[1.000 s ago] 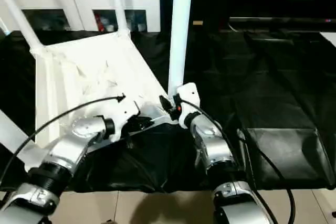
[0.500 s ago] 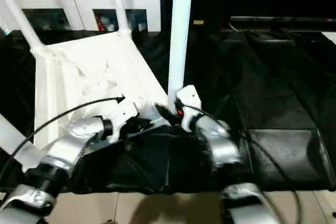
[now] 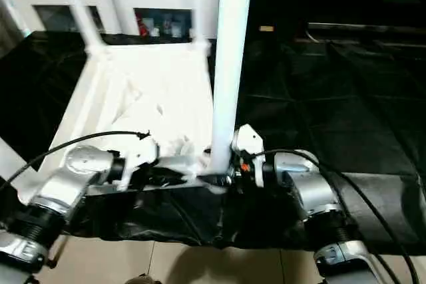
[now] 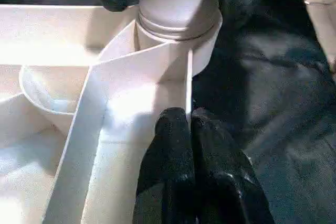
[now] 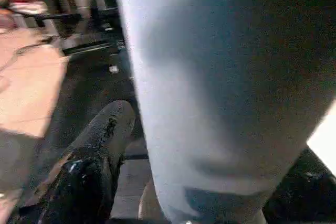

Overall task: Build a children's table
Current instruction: Rotate leg to tighten

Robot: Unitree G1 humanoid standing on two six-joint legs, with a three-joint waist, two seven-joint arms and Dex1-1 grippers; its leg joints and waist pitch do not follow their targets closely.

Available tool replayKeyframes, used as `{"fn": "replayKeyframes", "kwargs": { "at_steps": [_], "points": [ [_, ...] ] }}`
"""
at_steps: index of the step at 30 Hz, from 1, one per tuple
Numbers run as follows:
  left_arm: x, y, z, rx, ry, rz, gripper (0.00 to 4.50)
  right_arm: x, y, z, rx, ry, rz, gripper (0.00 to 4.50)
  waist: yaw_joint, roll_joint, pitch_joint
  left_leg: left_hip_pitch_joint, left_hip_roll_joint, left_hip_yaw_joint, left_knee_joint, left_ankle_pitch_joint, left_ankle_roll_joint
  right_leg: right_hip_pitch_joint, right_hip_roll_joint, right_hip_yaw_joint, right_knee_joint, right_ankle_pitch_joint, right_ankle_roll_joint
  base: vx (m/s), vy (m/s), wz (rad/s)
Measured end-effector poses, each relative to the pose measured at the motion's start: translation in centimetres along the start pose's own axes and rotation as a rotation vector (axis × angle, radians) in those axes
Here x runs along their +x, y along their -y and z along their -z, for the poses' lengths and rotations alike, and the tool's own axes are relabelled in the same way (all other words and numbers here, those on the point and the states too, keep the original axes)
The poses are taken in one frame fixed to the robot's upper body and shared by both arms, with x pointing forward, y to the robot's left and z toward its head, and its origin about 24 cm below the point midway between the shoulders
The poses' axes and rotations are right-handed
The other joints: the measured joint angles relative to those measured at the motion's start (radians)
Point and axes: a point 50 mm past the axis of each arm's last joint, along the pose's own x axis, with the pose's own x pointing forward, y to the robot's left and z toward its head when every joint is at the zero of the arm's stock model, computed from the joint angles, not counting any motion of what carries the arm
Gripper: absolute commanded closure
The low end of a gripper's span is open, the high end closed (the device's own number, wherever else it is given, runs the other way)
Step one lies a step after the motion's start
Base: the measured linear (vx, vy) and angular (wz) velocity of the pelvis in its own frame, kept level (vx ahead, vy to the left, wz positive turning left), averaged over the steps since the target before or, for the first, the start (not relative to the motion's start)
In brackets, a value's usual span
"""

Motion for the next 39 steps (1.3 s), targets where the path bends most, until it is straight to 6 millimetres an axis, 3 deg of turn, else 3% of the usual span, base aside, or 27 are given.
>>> {"fn": "replayKeyframes", "kwargs": {
  "at_steps": [7,9,27,31,36,39],
  "points": [
    [-0.4,0.2,0.1,0.002,-0.007,0.054,4.5,0.1,-0.3,-0.1,0.022,-0.012,-0.062,1.95,0.003,0.0,0.0,0.0,0.0,0.0,0.0,0.0,0.0,0.0,0.0,0.0,0.0,0.0,0.0,0.0,0.0,0.0],
    [-0.4,0.3,0.1,0.004,-0.006,0.058,4.5,0.1,-0.4,-0.1,0.025,-0.014,-0.066,2.3,0.004,-0.001,0.001,0.0,0.0,0.0,0.0,0.0,0.0,0.0,0.0,0.0,0.0,0.0,0.0,0.0,0.0,0.0],
    [0.1,0.4,0.0,-0.009,0.004,0.056,4.5,-0.4,-0.9,0.2,0.032,-0.008,-0.029,2.41,0.02,-0.003,0.001,0.001,0.0,0.0,0.0,0.0,0.0,0.0,0.0,0.0,0.0,-0.001,0.001,0.0,0.0,0.0],
    [0.4,-0.1,0.1,-0.027,-0.005,-0.041,4.5,0.4,-0.1,0.5,0.046,0.039,0.145,2.45,0.006,-0.004,0.002,0.005,0.0,0.001,0.0,0.002,-0.003,0.004,0.0,0.001,0.002,-0.003,0.005,0.0,0.0,0.0],
    [1.8,-0.9,-0.3,-0.063,-0.001,-0.212,4.5,1.8,2.0,0.7,0.096,0.065,0.465,2.5,-0.036,-0.012,0.003,0.01,0.0,0.0,-0.001,0.003,-0.004,0.007,0.0,0.001,0.001,-0.003,0.005,0.0,0.0,0.0],
    [2.7,-1.1,-0.5,-0.086,0.0,-0.275,4.5,2.6,2.8,0.6,0.132,0.079,0.605,2.51,-0.05,-0.014,0.002,0.01,-0.001,0.0,-0.002,0.003,-0.004,0.007,0.0,0.001,-0.001,-0.003,0.005,0.0,0.0,0.0]
  ]
}}
